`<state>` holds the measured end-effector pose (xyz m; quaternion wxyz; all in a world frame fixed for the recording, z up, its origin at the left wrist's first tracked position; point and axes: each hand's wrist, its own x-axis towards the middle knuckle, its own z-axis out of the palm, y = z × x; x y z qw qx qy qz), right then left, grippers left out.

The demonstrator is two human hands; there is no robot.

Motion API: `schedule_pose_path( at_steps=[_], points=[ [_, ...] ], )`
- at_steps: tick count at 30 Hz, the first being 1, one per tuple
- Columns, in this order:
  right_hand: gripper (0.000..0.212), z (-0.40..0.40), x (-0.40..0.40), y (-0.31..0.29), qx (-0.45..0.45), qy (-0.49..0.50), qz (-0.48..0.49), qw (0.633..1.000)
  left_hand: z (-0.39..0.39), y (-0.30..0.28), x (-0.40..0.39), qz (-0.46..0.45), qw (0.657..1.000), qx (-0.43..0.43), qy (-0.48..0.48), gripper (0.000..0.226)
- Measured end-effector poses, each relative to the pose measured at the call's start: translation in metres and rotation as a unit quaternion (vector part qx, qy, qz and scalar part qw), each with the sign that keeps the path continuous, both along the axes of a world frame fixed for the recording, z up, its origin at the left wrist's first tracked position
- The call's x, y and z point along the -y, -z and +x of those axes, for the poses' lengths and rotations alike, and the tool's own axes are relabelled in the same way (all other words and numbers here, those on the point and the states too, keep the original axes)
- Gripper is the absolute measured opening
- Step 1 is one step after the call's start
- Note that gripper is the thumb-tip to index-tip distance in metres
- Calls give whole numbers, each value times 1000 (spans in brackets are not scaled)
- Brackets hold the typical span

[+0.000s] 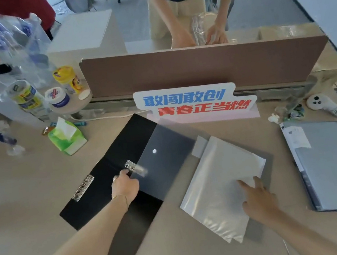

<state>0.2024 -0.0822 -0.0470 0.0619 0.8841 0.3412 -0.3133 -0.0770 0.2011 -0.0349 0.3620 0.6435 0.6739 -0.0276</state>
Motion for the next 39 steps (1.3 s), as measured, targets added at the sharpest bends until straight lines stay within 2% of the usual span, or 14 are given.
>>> schedule_pose_path(
  at_steps=[3,5,8,13,18,21,23,26,28,31,33,35,37,39],
  points=[
    [71,-13,8,7,2,25,-57,998,-16,10,-9,-32,995,51,-78,63],
    [65,-16,14,13,2,43,-74,996,-22,17,-13,-41,992,69,-93,57],
    [71,-18,22,13,-7,52,-96,994,-28,30,-20,-81,984,107,-115,48],
    [66,-1,21,10,-13,65,-72,995,-21,18,-9,-82,969,174,-156,22],
    [59,11,20,11,-20,73,-31,997,-18,-8,10,-49,971,197,-124,16],
    [52,16,21,14,-42,100,-9,994,-13,-34,27,-57,957,254,-126,13],
    [51,21,21,18,-77,140,13,987,-10,-46,38,-102,938,303,-134,25],
    [47,34,26,39,-120,204,74,969,-4,-59,52,-236,883,376,-151,68],
    [41,35,27,32,-132,210,106,963,5,-63,62,-292,858,402,-128,80],
    [28,39,35,28,-161,229,150,948,27,-62,84,-289,891,350,-22,57],
    [15,42,42,19,-149,249,189,938,36,-55,98,-241,922,299,55,42],
    [19,52,54,24,-147,288,208,923,39,-34,109,-215,933,267,110,67],
    [25,61,65,27,-159,305,207,916,53,-29,126,-240,927,282,61,72],
    [27,68,75,23,-152,308,204,917,77,-29,145,-269,923,274,1,30]
  ],
)
